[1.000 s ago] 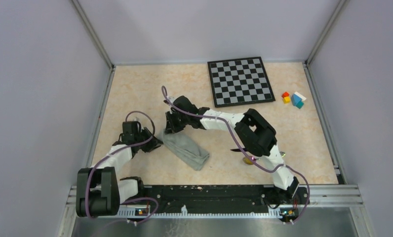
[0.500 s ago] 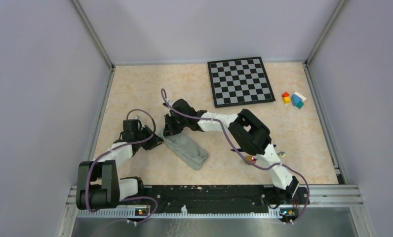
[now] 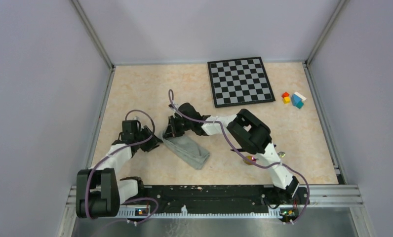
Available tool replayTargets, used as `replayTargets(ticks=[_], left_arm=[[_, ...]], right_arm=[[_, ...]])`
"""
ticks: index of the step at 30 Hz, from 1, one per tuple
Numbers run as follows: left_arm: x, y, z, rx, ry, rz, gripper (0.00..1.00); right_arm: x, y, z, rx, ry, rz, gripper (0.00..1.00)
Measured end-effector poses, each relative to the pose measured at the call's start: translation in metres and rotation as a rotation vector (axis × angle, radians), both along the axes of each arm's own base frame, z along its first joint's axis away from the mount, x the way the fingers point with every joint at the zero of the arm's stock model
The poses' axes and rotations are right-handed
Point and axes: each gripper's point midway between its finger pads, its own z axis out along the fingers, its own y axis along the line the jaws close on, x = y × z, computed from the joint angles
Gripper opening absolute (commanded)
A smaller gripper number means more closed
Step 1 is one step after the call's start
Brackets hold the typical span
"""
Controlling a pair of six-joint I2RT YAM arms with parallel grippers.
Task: Fold the napkin into a case and place the utensils inside
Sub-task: Grasp the top corner of the smaller rectangle folded napkin from the folded napkin, then smooth out the smaller rectangle-folded napkin at the center of the board.
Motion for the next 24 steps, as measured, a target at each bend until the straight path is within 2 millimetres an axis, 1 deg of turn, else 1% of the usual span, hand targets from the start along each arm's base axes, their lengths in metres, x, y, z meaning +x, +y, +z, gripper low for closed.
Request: replayTargets(ticks=[3,4,5,6,9,11,13,15,16,17,18,19,21,22,24], left_arm=[[-0.01,0.003,0.007,0.023,0.0,0.006,0.37],[-0.011,0.004,0.011,0.028,-0.01,0.01,0.37],[-0.011,0.005,0.02,0.034,-0.037,0.015,0.36],[-0.01,0.005,0.022,0.035,-0.042,0.015,0.34],[-0.002,0.006,0.037,0.035,-0.073,0.014,0.25],[0.006,0.004,0.043,0.029,-0.084,0.003,0.23],[0.012,0.001,0.045,0.014,-0.078,-0.012,0.2],[0.016,-0.003,0.043,-0.007,-0.065,-0.03,0.18],[0.018,-0.005,0.041,-0.021,-0.056,-0.04,0.18],[0.018,-0.007,0.038,-0.03,-0.046,-0.046,0.18],[0.018,-0.008,0.036,-0.037,-0.037,-0.051,0.19],[0.017,-0.01,0.034,-0.045,-0.028,-0.057,0.2],[0.018,-0.012,0.034,-0.053,-0.033,-0.066,0.2],[0.02,-0.013,0.036,-0.056,-0.045,-0.071,0.21],[0.026,-0.015,0.038,-0.06,-0.075,-0.08,0.2]], right_arm=[[-0.004,-0.004,-0.002,0.011,0.026,0.014,0.11],[-0.004,-0.004,-0.002,0.012,0.031,0.019,0.14],[-0.005,-0.005,-0.002,0.012,0.037,0.024,0.16],[-0.006,-0.006,-0.001,0.01,0.041,0.03,0.17],[-0.011,-0.012,0.006,-0.015,0.056,0.043,0.18],[-0.014,-0.016,0.015,-0.03,0.059,0.049,0.18],[-0.014,-0.02,0.027,-0.031,0.048,0.052,0.15],[-0.015,-0.024,0.042,-0.022,0.026,0.053,0.05],[-0.015,-0.027,0.048,-0.021,0.02,0.053,0.02],[-0.014,-0.029,0.054,-0.013,0.008,0.05,0.0],[-0.015,-0.032,0.058,-0.01,0.002,0.048,0.0],[-0.015,-0.036,0.059,-0.012,-0.003,0.045,0.0],[-0.016,-0.045,0.052,-0.032,-0.002,0.036,0.0],[-0.017,-0.048,0.046,-0.043,0.001,0.033,0.0],[-0.022,-0.058,0.028,-0.079,0.013,0.029,0.0]])
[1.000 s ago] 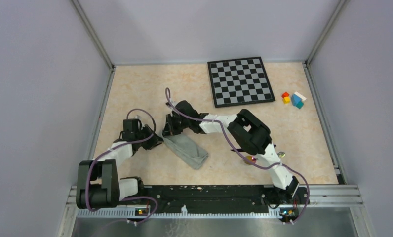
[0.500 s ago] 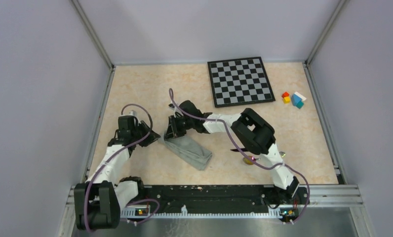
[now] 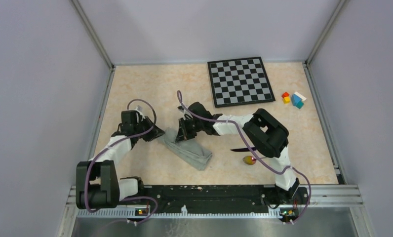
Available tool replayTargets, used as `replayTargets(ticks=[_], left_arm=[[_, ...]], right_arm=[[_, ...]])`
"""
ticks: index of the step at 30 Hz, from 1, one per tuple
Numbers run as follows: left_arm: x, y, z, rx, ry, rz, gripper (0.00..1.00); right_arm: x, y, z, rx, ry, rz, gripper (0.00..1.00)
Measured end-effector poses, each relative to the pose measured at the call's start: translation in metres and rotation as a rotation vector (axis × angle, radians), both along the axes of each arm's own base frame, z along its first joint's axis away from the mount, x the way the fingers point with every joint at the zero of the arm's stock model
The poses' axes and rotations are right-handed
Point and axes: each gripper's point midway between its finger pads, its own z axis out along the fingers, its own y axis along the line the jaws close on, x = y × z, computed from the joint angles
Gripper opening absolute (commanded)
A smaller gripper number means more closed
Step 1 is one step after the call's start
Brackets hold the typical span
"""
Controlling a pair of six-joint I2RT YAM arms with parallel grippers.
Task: Fold the napkin into a case and place the utensils inside
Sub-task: Smooth out the smaller rectangle-folded napkin at the center of the board.
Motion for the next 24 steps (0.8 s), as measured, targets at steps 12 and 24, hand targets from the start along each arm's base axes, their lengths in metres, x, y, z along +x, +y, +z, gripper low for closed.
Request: replayTargets(ticks=[12,24], left_arm=[[0.006,-0.013,-0.04,-0.031,0.049,-0.05,0.14],[0.014,-0.015,-0.038,-0.028,0.022,-0.073,0.21]], right_arm=[[-0.026,-0.01,-0.03,-0.117,-0.08,0.021,0.18],[-0.043,-0.047,0.037,-0.162,-0.446,0.149,0.59]])
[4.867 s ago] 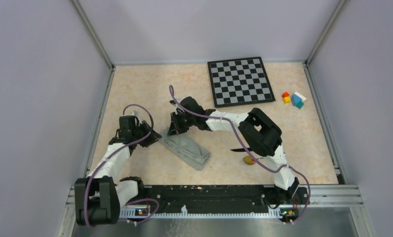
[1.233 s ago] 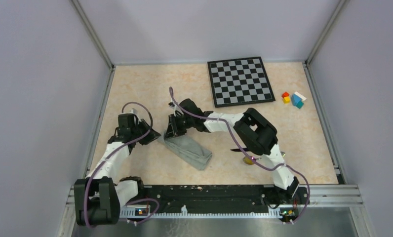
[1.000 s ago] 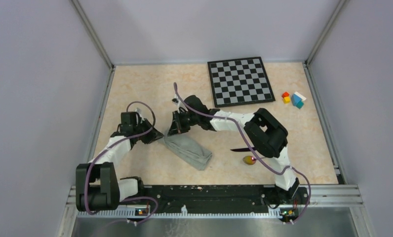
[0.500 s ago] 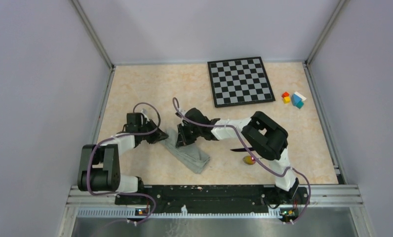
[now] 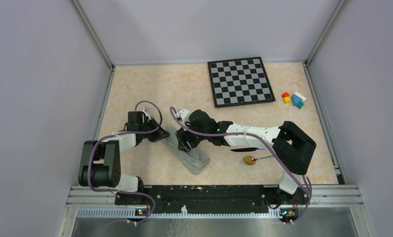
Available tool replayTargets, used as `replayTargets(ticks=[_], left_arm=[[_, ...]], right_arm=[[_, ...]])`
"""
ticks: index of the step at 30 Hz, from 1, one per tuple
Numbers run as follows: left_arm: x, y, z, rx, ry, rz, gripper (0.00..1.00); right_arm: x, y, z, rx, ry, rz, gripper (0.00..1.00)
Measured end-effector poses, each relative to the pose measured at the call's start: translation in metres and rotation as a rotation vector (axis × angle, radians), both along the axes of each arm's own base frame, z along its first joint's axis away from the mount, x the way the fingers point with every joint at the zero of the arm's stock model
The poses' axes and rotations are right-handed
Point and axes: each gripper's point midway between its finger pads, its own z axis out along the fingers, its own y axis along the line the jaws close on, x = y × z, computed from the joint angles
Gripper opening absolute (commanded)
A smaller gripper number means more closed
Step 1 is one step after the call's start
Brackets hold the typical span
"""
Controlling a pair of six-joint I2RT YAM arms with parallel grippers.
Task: Fold the napkin into a case and place the utensils inside
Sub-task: Smooth out the smaller rectangle-folded napkin at the center of the board.
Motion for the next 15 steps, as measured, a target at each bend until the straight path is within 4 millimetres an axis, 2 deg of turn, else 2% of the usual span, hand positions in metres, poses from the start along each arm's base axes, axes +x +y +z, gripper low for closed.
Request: replayTargets(ticks=[2,5,8,15], left_arm=[[-0.001,0.0,0.001,0.001,0.001,-0.004,0.29],[0.0,-0.001,0.005,0.006,0.001,-0.01,0.38],[-0.003,0.003,0.01,0.028,0.012,-0.003,0.53],[-0.023,0.014,0.039,0.08,0.03,0.053,0.52]], right_arm=[[-0.005,0.002,-0.001,-0.027,-0.057,0.021,0.6],[-0.015,-0.001,-0.012,-0.108,-0.126,0.042,0.61],[-0.024,-0.003,-0.02,-0.173,-0.195,0.068,0.61],[-0.029,-0.007,-0.032,-0.273,-0.317,0.102,0.61]])
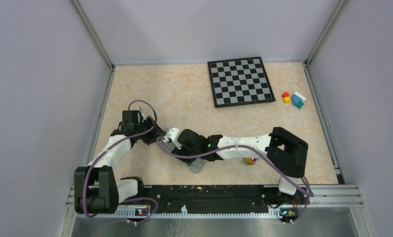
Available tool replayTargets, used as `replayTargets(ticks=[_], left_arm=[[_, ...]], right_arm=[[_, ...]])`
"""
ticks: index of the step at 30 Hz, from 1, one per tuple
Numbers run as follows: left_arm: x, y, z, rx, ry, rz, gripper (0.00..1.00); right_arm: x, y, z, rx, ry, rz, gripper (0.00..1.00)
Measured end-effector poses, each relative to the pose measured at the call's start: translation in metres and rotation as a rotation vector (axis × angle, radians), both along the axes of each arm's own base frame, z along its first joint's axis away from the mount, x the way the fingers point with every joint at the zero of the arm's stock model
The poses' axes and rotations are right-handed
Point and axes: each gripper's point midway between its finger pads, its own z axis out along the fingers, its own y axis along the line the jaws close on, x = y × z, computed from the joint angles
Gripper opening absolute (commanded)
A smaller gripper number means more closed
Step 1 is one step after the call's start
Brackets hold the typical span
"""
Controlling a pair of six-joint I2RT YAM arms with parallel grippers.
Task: Fold the napkin into a case and place the utensils inside
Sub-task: Smooth out the smaller rectangle-folded napkin at the center of the board.
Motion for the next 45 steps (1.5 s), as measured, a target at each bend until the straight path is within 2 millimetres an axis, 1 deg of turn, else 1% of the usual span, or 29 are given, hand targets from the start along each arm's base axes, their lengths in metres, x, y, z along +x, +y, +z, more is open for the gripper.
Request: replayTargets(ticks=[3,7,8,12,15,17,18,19,21,24,29,35,45], left_arm=[[-0.013,-0.003,0.002,-0.028,0.04,0.021,0.5],[-0.038,-0.011,-0.008,-0.094,0.12,0.044,0.39],[-0.044,-0.012,-0.011,-0.107,0.139,0.046,0.38],[-0.066,-0.022,-0.024,-0.149,0.221,0.044,0.36],[-0.08,-0.034,-0.031,-0.165,0.266,0.012,0.3],[-0.088,-0.044,-0.034,-0.171,0.284,-0.015,0.26],[-0.092,-0.049,-0.036,-0.172,0.291,-0.029,0.23],[-0.095,-0.053,-0.037,-0.176,0.296,-0.036,0.2],[-0.1,-0.058,-0.042,-0.176,0.308,-0.041,0.17],[-0.106,-0.06,-0.049,-0.182,0.332,-0.018,0.14],[-0.104,-0.061,-0.051,-0.202,0.312,0.016,0.09],[-0.101,-0.064,-0.051,-0.219,0.293,0.035,0.07],[-0.098,-0.063,-0.051,-0.206,0.268,0.048,0.05]], right_arm=[[0.002,-0.003,-0.012,-0.041,-0.017,0.001,0.58],[0.004,-0.008,-0.029,-0.095,-0.032,-0.01,0.51],[0.005,-0.008,-0.031,-0.1,-0.036,-0.012,0.47],[0.007,-0.009,-0.031,-0.105,-0.056,-0.029,0.35],[0.008,-0.008,-0.031,-0.1,-0.057,-0.045,0.2],[0.008,-0.008,-0.031,-0.096,-0.052,-0.057,0.06],[0.008,-0.008,-0.031,-0.095,-0.05,-0.06,0.01],[0.008,-0.008,-0.031,-0.093,-0.046,-0.064,0.0],[0.007,-0.008,-0.031,-0.088,-0.036,-0.074,0.0],[0.003,-0.008,-0.031,-0.079,-0.01,-0.085,0.0],[-0.008,-0.003,-0.028,-0.035,0.071,-0.11,0.0],[-0.018,0.004,-0.027,0.017,0.167,-0.161,0.0],[-0.022,0.006,-0.029,0.056,0.228,-0.237,0.0]])
